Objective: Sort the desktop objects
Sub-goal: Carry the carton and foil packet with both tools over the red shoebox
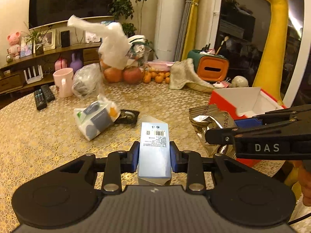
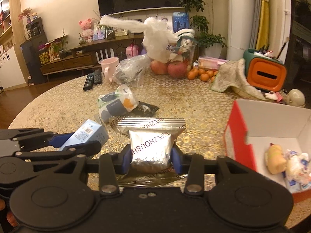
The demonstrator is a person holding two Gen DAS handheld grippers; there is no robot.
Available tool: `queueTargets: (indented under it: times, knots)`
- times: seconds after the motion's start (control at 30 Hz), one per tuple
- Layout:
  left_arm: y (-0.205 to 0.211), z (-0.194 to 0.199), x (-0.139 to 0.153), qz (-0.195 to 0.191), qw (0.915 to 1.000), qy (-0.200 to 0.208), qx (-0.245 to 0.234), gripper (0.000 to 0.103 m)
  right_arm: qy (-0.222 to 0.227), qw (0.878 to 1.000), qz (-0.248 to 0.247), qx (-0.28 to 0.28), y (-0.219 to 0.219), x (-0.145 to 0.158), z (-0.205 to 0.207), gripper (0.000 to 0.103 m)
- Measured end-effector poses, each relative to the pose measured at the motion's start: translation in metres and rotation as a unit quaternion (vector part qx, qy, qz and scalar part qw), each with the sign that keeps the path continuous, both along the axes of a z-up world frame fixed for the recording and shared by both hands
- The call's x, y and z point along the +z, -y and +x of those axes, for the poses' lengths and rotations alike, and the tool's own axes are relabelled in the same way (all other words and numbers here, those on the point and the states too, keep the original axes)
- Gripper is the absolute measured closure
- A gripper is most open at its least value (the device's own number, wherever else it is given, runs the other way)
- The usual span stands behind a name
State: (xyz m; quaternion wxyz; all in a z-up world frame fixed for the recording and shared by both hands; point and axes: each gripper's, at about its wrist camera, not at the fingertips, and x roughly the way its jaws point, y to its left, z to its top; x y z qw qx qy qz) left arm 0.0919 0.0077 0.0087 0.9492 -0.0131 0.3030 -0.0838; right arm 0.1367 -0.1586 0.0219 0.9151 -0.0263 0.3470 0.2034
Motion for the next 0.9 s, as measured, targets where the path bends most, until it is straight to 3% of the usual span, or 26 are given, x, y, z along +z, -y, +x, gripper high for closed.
queueTargets:
  times: [0.43, 0.9]
  knots:
    - [0.067, 0.007, 0.027, 0.014, 0.9986, 0.017, -0.049, 0.073, 0.039, 0.998, 0.007, -0.048, 0.066, 0.022, -0.015, 0.062]
    - [0.145, 0.034, 0.033, 0.031, 0.9920, 0.015, -0.122, 0.073, 0.051, 0.992, 0.002, -0.113, 0.157, 0.020, -0.003, 0.062]
